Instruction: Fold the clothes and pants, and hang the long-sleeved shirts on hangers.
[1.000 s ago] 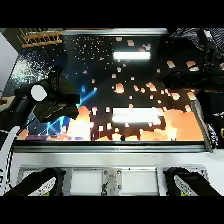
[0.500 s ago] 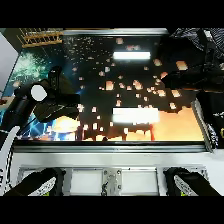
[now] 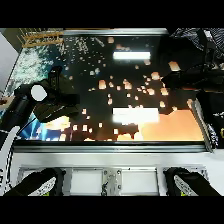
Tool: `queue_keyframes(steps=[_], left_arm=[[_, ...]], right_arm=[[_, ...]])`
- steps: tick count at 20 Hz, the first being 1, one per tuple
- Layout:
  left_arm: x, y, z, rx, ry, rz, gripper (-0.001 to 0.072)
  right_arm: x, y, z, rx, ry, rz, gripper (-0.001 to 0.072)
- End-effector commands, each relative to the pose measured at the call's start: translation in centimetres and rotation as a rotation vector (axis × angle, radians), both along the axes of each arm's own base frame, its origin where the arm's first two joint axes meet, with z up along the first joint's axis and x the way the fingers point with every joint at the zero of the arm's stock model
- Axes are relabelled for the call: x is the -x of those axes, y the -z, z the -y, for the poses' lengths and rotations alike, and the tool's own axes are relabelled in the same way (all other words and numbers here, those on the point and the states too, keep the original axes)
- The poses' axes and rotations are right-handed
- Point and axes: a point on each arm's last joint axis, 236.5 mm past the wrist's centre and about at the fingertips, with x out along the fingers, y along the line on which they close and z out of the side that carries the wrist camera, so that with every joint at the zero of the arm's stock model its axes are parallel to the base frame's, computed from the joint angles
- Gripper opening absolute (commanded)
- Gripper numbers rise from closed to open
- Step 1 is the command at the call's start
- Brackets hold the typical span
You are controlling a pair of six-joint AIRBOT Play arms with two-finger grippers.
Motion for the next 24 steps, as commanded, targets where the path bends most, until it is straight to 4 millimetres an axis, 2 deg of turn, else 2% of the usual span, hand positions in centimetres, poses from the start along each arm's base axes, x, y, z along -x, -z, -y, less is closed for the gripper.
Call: queue_keyframes(steps=[1, 7, 8, 9, 10, 11, 13, 17, 19, 21, 23, 24], left_arm=[[0.0, 0.0, 0.0, 0.000, 0.000, 0.000, 0.0020], [-0.2, 0.0, 0.0, 0.000, -0.001, 0.007, 0.0021], [-0.7, -0.2, -0.2, -0.006, -0.006, 0.034, 0.0085], [-1.4, -0.5, -0.7, -0.012, -0.020, 0.059, 0.0529], [-2.1, -0.5, -1.5, -0.033, -0.034, 0.083, 0.0704], [-2.9, -0.3, -2.8, -0.069, -0.051, 0.103, 0.0706], [-4.2, 1.8, -6.2, -0.156, -0.088, 0.088, 0.0705], [-5.4, 8.7, -10.4, -0.206, -0.159, -0.044, 0.0705], [-5.4, 11.5, -11.6, -0.210, -0.182, -0.098, 0.0705], [-4.9, 13.4, -12.0, -0.212, -0.187, -0.149, 0.0705], [-4.5, 14.2, -11.7, -0.211, -0.181, -0.177, 0.0704], [-4.4, 14.2, -11.3, -0.203, -0.180, -0.181, 0.0656]], right_arm=[[0.0, 0.0, 0.0, 0.000, -0.001, -0.001, 0.0033], [0.0, 0.0, 0.0, 0.000, -0.001, -0.001, 0.0033], [0.0, 0.0, 0.0, 0.000, -0.001, -0.001, 0.0033], [0.0, 0.0, 0.0, 0.000, -0.001, -0.001, 0.0033], [0.0, 0.0, 0.0, 0.000, -0.001, -0.001, 0.0033], [0.0, 0.0, 0.0, 0.000, -0.001, -0.001, 0.0033], [0.0, 0.0, -0.1, 0.000, -0.001, -0.001, 0.0033], [0.0, 0.0, 0.0, 0.000, -0.001, -0.001, 0.0033], [0.0, 0.0, 0.0, 0.000, -0.001, -0.001, 0.0033], [0.0, 0.0, 0.0, 0.000, -0.001, -0.001, 0.0032], [0.0, 0.0, 0.0, 0.000, -0.001, -0.001, 0.0032], [0.0, 0.0, 0.0, 0.000, -0.001, -0.001, 0.0033]])
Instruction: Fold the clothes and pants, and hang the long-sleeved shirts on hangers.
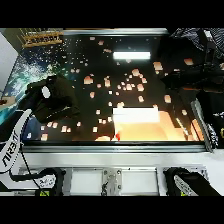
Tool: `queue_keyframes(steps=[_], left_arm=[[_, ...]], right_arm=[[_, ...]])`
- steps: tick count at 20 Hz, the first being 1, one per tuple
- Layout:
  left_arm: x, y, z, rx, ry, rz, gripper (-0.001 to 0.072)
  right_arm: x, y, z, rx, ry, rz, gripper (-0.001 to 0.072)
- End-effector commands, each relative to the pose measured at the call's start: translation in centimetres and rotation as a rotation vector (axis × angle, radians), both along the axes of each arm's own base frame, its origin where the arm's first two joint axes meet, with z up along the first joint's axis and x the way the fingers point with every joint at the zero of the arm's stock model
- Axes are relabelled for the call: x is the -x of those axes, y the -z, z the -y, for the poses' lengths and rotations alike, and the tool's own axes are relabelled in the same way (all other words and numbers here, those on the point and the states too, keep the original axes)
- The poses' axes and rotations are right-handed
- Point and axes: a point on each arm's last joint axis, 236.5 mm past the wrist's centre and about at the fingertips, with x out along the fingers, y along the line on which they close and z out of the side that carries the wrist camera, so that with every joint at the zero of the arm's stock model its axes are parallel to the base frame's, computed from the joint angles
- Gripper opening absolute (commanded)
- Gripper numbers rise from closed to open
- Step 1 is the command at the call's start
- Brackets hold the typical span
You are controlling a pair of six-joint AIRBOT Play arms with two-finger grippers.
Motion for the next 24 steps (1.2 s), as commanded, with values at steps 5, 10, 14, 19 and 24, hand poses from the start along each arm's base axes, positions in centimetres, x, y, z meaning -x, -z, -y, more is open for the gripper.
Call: queue_keyframes(steps=[5, 10, 14, 19, 24], left_arm=[[0.5, -0.7, 4.9, 0.112, 0.010, -0.010, 0.0021], [-1.1, -11.9, 20.6, 0.380, 0.207, 0.280, 0.0021], [-0.8, -18.7, 33.5, 0.439, 0.471, 0.492, 0.0021], [-3.5, -17.9, 36.2, 0.283, 0.601, 0.493, 0.0674], [-9.0, -11.2, 20.5, 0.180, 0.235, 0.259, 0.0674]], right_arm=[[0.0, 0.0, -0.1, 0.000, -0.001, -0.001, 0.0033], [-0.2, -0.5, -0.5, -0.029, -0.001, 0.015, 0.0033], [-0.7, -0.3, 0.4, 0.012, 0.018, 0.031, 0.0032], [-1.3, 1.1, 4.1, 0.187, 0.078, 0.037, 0.0032], [-1.3, 1.1, 4.3, 0.194, 0.080, 0.037, 0.0032]])
